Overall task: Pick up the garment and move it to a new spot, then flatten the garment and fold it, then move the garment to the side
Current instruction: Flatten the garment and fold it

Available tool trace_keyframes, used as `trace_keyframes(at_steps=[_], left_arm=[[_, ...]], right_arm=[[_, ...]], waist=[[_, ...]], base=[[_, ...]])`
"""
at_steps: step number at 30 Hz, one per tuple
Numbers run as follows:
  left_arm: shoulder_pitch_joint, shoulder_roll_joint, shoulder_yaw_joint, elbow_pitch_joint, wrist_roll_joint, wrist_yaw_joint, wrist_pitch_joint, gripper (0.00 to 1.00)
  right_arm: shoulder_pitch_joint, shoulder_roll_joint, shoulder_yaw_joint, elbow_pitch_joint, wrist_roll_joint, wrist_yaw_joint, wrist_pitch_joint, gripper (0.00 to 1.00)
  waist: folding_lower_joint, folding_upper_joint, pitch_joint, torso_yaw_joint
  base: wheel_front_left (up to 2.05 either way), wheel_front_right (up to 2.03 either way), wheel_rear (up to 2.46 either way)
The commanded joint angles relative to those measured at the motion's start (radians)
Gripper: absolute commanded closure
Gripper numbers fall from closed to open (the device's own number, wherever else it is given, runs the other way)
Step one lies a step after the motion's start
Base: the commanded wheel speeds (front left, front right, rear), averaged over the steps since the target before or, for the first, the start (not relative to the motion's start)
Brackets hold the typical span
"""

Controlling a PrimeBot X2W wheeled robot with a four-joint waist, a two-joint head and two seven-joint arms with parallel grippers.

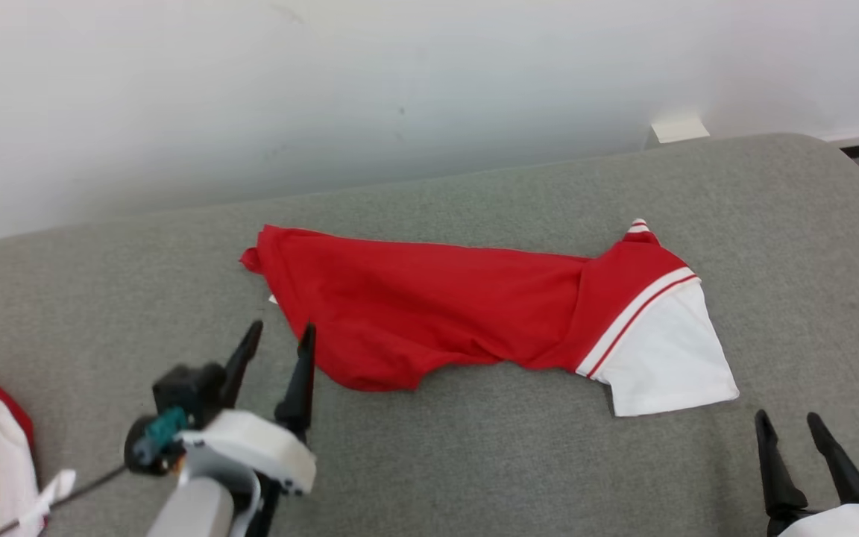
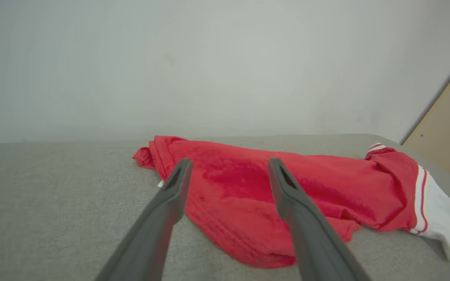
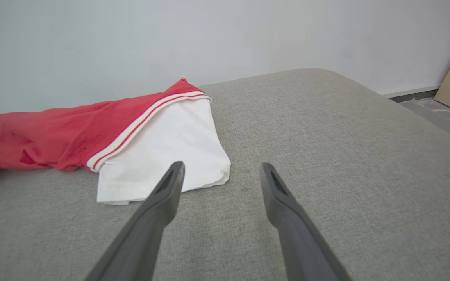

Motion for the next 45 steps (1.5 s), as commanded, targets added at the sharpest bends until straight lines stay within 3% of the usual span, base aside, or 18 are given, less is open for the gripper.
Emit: trace_keyframes(at_steps=[1, 9, 15, 22, 30, 42, 43, 44, 45], left_arm=[[0.059, -0.006, -0.002, -0.044, 0.018, 0.008, 0.000, 0.00], [0.224, -0.053, -0.042, -0.154, 0.005, 0.036, 0.000, 0.00], [0.193, -0.064, -0.144, -0.115, 0.006, 0.013, 0.044, 0.00], [0.117, -0.069, -0.201, -0.028, 0.010, 0.043, 0.088, 0.00], [0.038, -0.064, -0.150, 0.123, -0.021, 0.109, 0.080, 0.00], [-0.059, -0.028, -0.102, 0.248, -0.058, 0.119, 0.054, 0.00], [-0.066, -0.028, -0.098, 0.257, -0.061, 0.117, 0.053, 0.10], [-0.071, -0.029, -0.096, 0.263, -0.062, 0.115, 0.049, 0.31], [-0.075, -0.030, -0.096, 0.269, -0.063, 0.112, 0.045, 0.73]], right_arm=[[0.015, -0.004, -0.013, -0.015, 0.003, -0.002, -0.009, 0.00], [0.032, 0.006, -0.044, -0.063, -0.016, -0.002, -0.012, 0.00], [0.008, 0.014, -0.036, -0.085, -0.028, -0.002, 0.004, 0.00], [-0.023, 0.042, -0.012, -0.086, -0.026, -0.002, -0.004, 0.00], [-0.044, 0.048, -0.003, -0.066, -0.017, -0.002, -0.026, 0.00], [-0.064, 0.049, 0.009, -0.034, -0.007, -0.002, -0.040, 0.00], [-0.063, 0.048, 0.010, -0.032, -0.007, -0.002, -0.042, 0.00], [-0.061, 0.047, 0.009, -0.030, -0.007, -0.002, -0.043, 0.00], [-0.060, 0.046, 0.009, -0.029, -0.006, -0.002, -0.044, 0.00]], waist=[[0.0000, 0.0000, -0.014, 0.014], [0.0000, 0.0000, -0.010, 0.024], [0.0000, 0.0000, 0.000, 0.016], [0.0000, 0.0000, 0.041, -0.042], [0.0000, 0.0000, 0.075, -0.118], [0.0000, 0.0000, 0.081, -0.143], [0.0000, 0.0000, 0.080, -0.143], [0.0000, 0.0000, 0.079, -0.142], [0.0000, 0.0000, 0.077, -0.140]], base=[[0.00, 0.00, 0.00], [0.00, 0.00, 0.00], [0.00, 0.00, 0.00], [0.00, 0.00, 0.00], [0.00, 0.00, 0.00], [0.00, 0.00, 0.00], [0.00, 0.00, 0.00], [0.00, 0.00, 0.00], [0.00, 0.00, 0.00]])
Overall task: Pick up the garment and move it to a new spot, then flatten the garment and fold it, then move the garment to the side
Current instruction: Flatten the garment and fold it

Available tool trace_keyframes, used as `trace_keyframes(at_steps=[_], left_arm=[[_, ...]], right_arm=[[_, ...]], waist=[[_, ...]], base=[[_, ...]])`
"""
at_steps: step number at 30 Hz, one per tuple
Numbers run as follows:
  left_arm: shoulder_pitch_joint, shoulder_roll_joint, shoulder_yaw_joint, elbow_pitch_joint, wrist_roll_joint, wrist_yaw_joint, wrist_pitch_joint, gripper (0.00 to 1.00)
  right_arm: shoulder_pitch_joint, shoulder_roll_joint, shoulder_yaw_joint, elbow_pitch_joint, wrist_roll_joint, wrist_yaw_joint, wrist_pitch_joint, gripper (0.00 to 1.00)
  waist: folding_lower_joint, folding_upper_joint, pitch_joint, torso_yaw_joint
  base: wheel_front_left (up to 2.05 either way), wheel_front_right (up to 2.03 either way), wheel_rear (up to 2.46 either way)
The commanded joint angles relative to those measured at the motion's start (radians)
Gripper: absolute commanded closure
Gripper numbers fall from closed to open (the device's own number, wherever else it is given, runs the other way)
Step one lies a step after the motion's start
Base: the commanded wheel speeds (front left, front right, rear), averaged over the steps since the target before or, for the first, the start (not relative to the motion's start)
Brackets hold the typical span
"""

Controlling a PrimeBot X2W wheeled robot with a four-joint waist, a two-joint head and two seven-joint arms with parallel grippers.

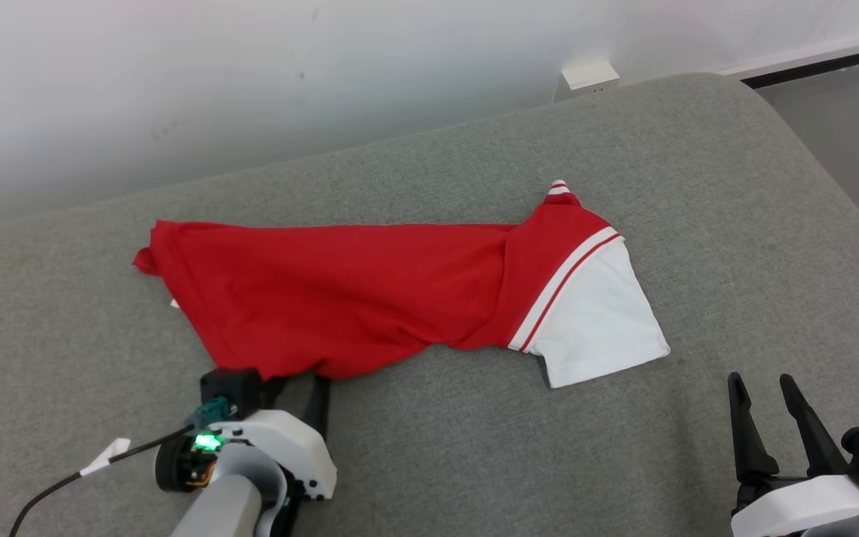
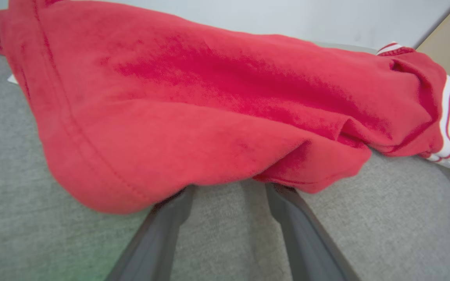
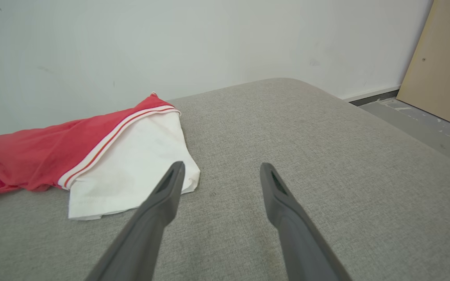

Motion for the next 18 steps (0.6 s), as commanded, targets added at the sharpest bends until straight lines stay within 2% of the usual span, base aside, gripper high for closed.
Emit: trace_keyframes(at_steps=[1, 9, 18], left_arm=[[-0.008, 0.007, 0.004, 0.014, -0.008, -0.005, -0.010, 1.00], [-0.016, -0.001, -0.011, 0.001, -0.009, -0.033, -0.038, 1.00], [0.045, 0.000, -0.053, -0.093, 0.021, -0.055, -0.048, 1.00]], right_arm=[[-0.005, -0.006, -0.002, 0.004, 0.003, -0.002, -0.009, 0.00], [0.000, -0.012, -0.006, 0.011, 0.002, -0.002, -0.011, 0.00], [0.024, -0.050, -0.042, 0.001, -0.005, -0.002, -0.004, 0.00]], waist=[[0.0000, -0.0001, -0.005, 0.005], [0.0000, -0.0001, -0.018, 0.031], [0.0000, -0.0001, -0.050, 0.097]], base=[[0.00, 0.00, 0.00], [0.00, 0.00, 0.00], [0.00, 0.00, 0.00]])
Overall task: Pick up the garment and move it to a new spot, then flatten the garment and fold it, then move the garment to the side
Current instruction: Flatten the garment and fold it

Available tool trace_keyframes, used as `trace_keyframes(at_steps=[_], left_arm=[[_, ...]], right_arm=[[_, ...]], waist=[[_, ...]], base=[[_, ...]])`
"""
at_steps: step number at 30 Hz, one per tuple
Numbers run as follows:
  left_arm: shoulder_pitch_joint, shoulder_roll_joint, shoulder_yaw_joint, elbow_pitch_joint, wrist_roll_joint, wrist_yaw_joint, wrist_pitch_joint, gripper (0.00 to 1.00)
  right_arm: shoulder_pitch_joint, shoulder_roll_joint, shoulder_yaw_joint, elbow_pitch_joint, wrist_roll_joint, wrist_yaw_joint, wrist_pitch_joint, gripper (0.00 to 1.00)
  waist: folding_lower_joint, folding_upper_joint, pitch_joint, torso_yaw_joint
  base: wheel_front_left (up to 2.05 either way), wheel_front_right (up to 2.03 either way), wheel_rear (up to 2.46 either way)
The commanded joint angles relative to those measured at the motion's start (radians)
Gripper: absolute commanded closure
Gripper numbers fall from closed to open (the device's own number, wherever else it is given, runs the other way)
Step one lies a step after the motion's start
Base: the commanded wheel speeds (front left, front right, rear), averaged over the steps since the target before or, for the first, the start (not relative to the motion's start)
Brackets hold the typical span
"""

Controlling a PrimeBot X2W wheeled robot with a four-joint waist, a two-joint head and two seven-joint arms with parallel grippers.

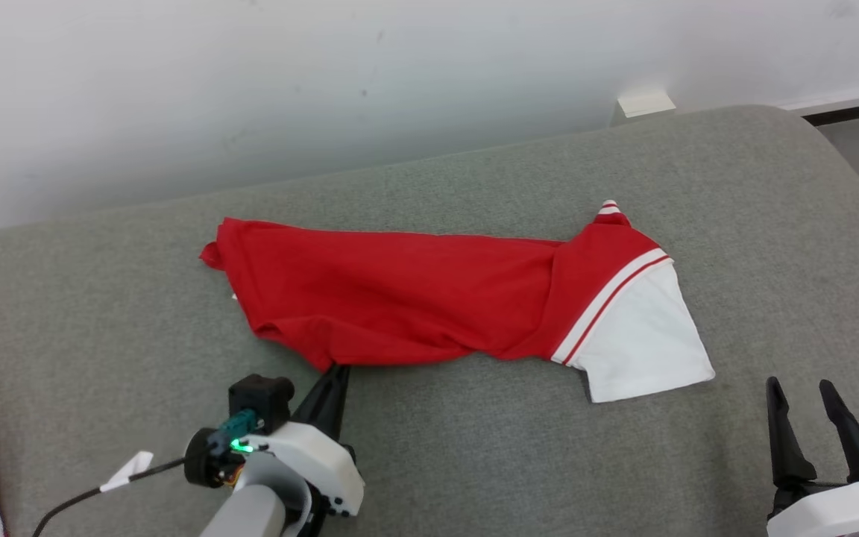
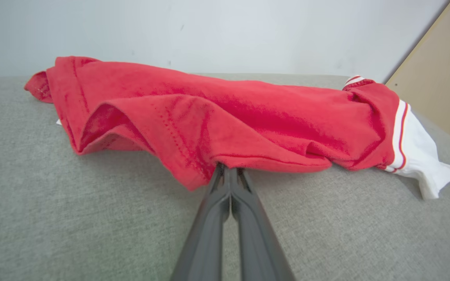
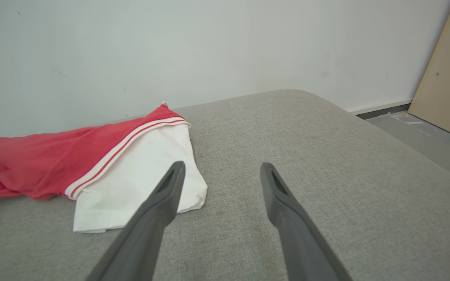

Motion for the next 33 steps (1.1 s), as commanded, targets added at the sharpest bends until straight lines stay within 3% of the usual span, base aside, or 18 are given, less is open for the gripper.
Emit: trace_keyframes(at_steps=[1, 14, 20, 21, 22, 33], left_arm=[[0.024, 0.010, -0.009, -0.017, 0.020, -0.004, -0.004, 1.00], [0.184, 0.095, -0.101, -0.262, 0.083, 0.020, 0.120, 1.00], [0.250, 0.108, -0.166, -0.336, 0.102, 0.009, 0.192, 1.00], [0.257, 0.102, -0.177, -0.339, 0.100, 0.004, 0.197, 0.56], [0.263, 0.097, -0.181, -0.337, 0.093, 0.002, 0.202, 0.00], [0.244, 0.096, -0.132, -0.387, 0.054, 0.033, 0.119, 0.00]], right_arm=[[0.013, -0.015, -0.008, -0.007, -0.007, -0.002, 0.005, 0.00], [0.092, -0.074, -0.151, -0.094, -0.047, -0.002, 0.084, 0.00], [0.127, -0.055, -0.206, -0.152, -0.065, -0.002, 0.150, 0.00], [0.129, -0.050, -0.211, -0.161, -0.070, -0.002, 0.161, 0.00], [0.131, -0.045, -0.210, -0.169, -0.072, -0.002, 0.171, 0.00], [0.141, 0.005, -0.204, -0.218, -0.087, -0.002, 0.175, 0.00]], waist=[[0.0000, -0.0001, -0.010, 0.022], [0.0000, -0.0001, -0.026, 0.155], [0.0000, -0.0001, -0.028, 0.193], [0.0000, -0.0001, -0.027, 0.197], [0.0000, -0.0001, -0.026, 0.199], [0.0000, -0.0001, -0.036, 0.201]], base=[[0.00, 0.00, 0.00], [0.00, 0.00, 0.00], [0.00, 0.00, 0.00], [0.00, 0.00, 0.00], [0.00, 0.00, 0.00], [0.00, 0.00, 0.00]])
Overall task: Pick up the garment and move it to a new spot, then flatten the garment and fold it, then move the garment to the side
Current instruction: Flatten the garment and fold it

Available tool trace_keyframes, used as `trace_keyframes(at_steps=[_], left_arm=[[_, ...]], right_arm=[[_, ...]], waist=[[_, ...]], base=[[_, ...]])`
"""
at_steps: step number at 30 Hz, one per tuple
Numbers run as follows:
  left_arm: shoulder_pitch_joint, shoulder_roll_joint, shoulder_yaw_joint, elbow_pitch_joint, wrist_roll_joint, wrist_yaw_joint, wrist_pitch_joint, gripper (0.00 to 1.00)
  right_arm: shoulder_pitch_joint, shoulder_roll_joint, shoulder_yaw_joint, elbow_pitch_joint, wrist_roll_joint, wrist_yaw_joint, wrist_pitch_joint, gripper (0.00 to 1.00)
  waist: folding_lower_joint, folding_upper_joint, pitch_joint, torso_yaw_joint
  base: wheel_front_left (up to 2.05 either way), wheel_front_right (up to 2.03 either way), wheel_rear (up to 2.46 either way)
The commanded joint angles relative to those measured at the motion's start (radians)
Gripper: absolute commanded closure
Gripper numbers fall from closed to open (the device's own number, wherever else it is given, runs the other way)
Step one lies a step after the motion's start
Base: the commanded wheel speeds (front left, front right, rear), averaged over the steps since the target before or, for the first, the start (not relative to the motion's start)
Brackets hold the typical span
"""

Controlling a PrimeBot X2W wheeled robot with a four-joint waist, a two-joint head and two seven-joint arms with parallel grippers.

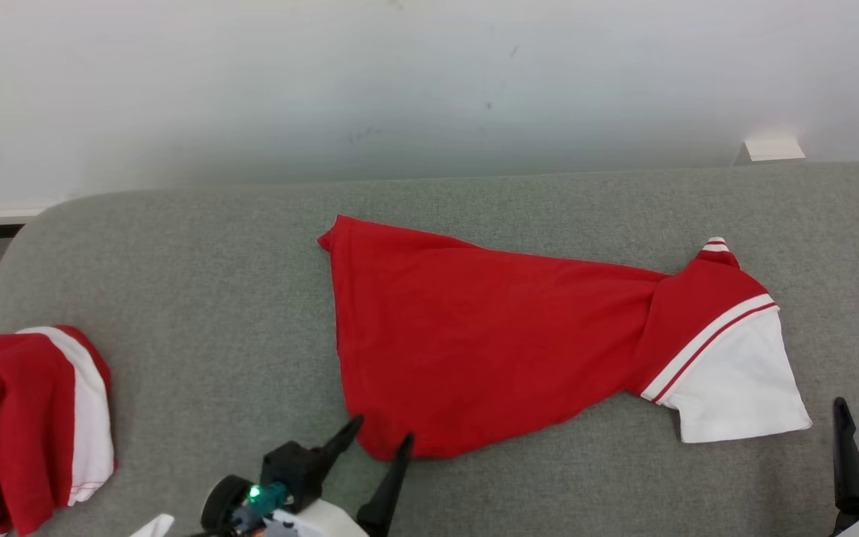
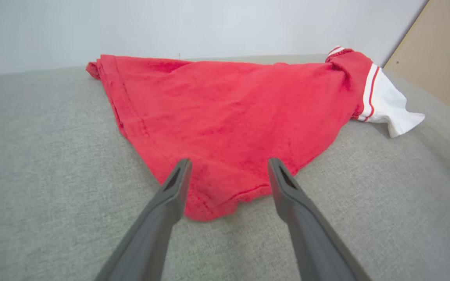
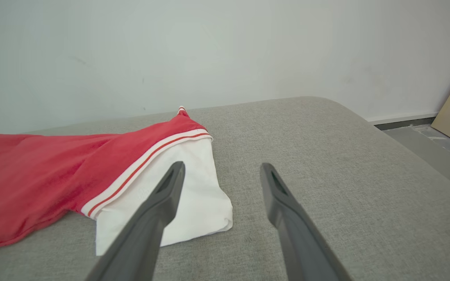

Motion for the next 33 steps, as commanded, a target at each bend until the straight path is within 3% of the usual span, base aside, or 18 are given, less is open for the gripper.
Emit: trace_keyframes(at_steps=[1, 7, 12, 22, 33], left_arm=[[-0.010, 0.011, 0.019, -0.022, -0.016, 0.012, -0.014, 0.00], [-0.009, 0.029, 0.084, -0.066, -0.057, 0.043, -0.040, 0.00], [0.014, 0.021, 0.106, -0.044, -0.106, 0.036, -0.019, 0.00], [0.035, 0.003, 0.116, 0.083, -0.152, 0.027, -0.043, 0.00], [-0.033, -0.041, 0.085, 0.279, -0.179, -0.017, -0.042, 0.00]], right_arm=[[0.007, 0.004, 0.007, -0.007, -0.010, -0.002, -0.010, 0.00], [-0.020, 0.011, 0.054, -0.018, -0.004, -0.002, -0.044, 0.00], [-0.037, 0.005, 0.090, -0.007, 0.008, -0.002, -0.054, 0.00], [-0.065, 0.018, 0.152, 0.044, 0.032, -0.002, -0.100, 0.00], [-0.094, 0.003, 0.186, 0.081, 0.047, -0.002, -0.111, 0.00]], waist=[[0.0000, 0.0000, -0.008, -0.002], [0.0000, 0.0000, -0.037, -0.010], [0.0000, 0.0000, -0.053, -0.023], [0.0000, 0.0000, -0.066, -0.075], [0.0000, 0.0000, -0.055, -0.115]], base=[[0.00, 0.00, 0.00], [0.00, 0.00, 0.00], [0.00, 0.00, 0.00], [0.00, 0.00, 0.00], [0.00, 0.00, 0.00]])
